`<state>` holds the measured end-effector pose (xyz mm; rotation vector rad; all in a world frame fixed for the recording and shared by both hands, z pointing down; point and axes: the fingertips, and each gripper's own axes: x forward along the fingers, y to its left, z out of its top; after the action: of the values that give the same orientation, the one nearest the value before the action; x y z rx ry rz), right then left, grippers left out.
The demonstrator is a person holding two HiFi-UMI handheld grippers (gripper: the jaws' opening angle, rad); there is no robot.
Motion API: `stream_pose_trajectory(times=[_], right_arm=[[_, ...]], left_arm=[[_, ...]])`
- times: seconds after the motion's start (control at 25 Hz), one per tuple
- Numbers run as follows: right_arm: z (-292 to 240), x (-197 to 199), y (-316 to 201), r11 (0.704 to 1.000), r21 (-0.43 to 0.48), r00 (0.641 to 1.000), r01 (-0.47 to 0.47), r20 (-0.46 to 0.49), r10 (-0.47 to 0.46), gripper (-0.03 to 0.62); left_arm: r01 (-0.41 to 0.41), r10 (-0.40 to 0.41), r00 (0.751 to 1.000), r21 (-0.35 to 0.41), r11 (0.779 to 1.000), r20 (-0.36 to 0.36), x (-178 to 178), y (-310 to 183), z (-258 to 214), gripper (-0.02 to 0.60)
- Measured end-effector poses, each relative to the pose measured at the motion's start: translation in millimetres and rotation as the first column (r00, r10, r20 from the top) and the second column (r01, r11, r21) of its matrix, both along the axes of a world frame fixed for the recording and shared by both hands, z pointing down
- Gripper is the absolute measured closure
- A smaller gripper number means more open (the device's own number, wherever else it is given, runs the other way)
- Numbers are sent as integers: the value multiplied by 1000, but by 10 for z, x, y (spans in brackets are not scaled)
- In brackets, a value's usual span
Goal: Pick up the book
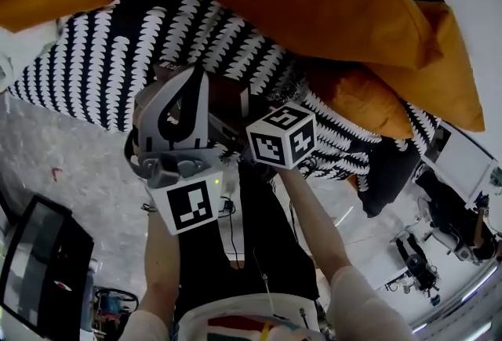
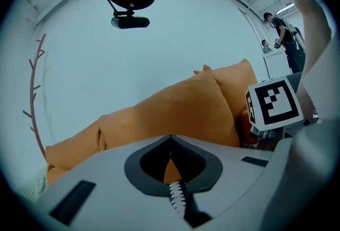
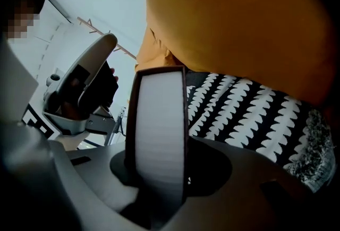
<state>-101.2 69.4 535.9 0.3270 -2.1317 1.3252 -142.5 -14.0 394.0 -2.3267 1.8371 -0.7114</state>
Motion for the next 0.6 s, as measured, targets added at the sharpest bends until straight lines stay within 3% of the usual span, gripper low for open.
stream_pose_trajectory(times=[0.2, 0.32, 0.48, 0.6], right_arm=[[-115, -71, -50, 999, 45, 999, 13, -39, -11, 436], [-420, -198, -197, 985, 167, 998, 35, -55, -26, 439], [-1318, -271, -640, 947, 312, 998, -69, 22, 65, 439], [-2182, -160, -1103, 885, 433, 985, -171, 82, 150, 439]], left_arm=[[-15, 15, 1000, 36, 999, 13, 13, -128, -404, 574], [0, -1, 1000, 67, 998, 15, -19, -200, -777, 574], [21, -17, 999, 133, 991, -35, -35, -209, -1526, 574], [31, -21, 998, 190, 981, -53, -43, -294, -2167, 574]])
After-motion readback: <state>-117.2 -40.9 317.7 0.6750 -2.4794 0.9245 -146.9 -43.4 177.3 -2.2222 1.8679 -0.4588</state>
